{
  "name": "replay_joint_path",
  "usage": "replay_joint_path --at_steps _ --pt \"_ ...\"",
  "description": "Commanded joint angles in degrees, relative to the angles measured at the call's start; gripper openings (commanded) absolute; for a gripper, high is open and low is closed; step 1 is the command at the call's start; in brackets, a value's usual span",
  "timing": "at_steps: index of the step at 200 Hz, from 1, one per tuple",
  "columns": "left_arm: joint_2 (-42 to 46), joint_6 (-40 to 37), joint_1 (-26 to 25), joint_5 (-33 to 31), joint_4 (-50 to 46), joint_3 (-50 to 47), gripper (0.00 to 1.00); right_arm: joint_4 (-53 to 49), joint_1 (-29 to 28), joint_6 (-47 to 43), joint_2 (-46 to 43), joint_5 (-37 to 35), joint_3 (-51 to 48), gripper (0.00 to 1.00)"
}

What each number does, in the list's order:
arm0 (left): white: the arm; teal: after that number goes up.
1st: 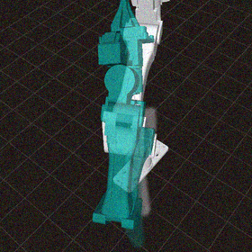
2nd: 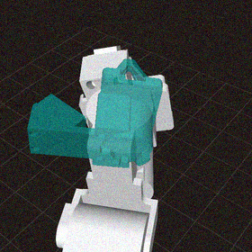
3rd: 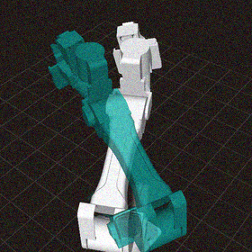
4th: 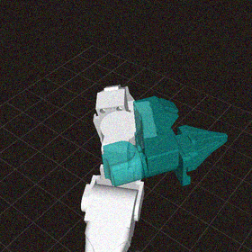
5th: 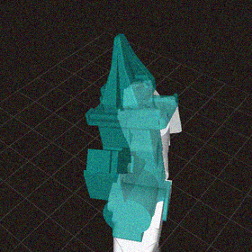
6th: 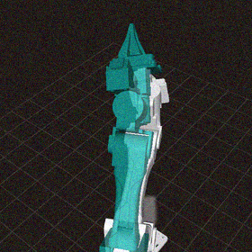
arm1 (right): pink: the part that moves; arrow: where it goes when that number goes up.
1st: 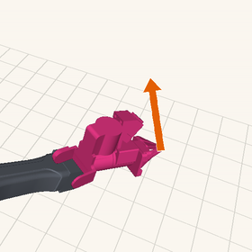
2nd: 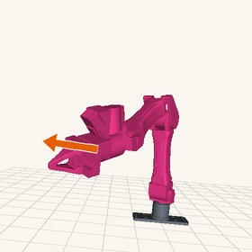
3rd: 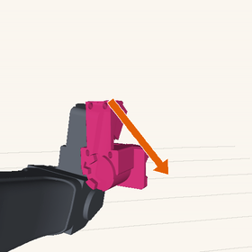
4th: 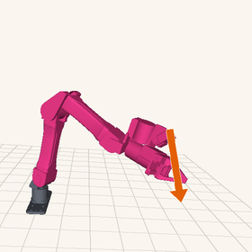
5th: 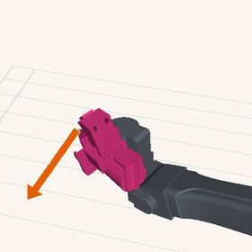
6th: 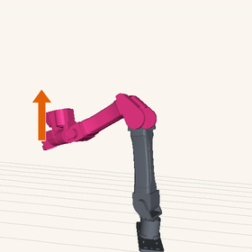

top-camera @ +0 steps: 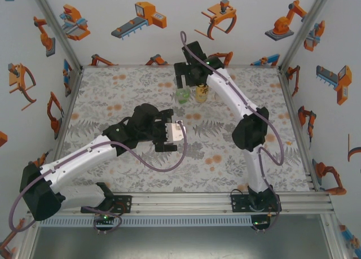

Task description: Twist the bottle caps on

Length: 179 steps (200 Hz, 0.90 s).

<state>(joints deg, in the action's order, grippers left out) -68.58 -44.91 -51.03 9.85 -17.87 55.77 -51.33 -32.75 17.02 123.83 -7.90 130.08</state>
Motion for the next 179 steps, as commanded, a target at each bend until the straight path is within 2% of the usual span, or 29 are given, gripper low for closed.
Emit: replay_joint_path --at_steps 1,29,70,123,156,179 --pt "-0.58 0.45 -0.54 0.17 -0.94 1.94 0.97 1.44 0.06 -0.93 -6.86 -1.84 -5.92 0.85" --pt "-1.3 2.15 -0.58 -0.3 -1.23 2.97 0.97 3.31 0.07 -2.25 -14.72 -3.29 -15.96 0.86" --pt "-2.78 6.36 -0.57 -2.85 -0.56 4.03 0.97 4.8 1.16 -4.93 -26.19 -12.53 -31.26 0.92" --pt "-5.0 14.96 -0.07 -8.06 4.88 3.46 0.97 11.95 9.69 -6.54 -39.85 -16.07 -52.37 0.99" --pt "-4.19 23.74 3.15 -13.14 8.06 2.0 0.97 22.09 15.35 -10.54 -47.88 -17.33 -65.68 0.99" --pt "-1.17 29.71 8.16 -15.98 12.94 -3.14 0.97 29.92 18.75 -13.52 -51.48 -16.03 -73.21 0.99"
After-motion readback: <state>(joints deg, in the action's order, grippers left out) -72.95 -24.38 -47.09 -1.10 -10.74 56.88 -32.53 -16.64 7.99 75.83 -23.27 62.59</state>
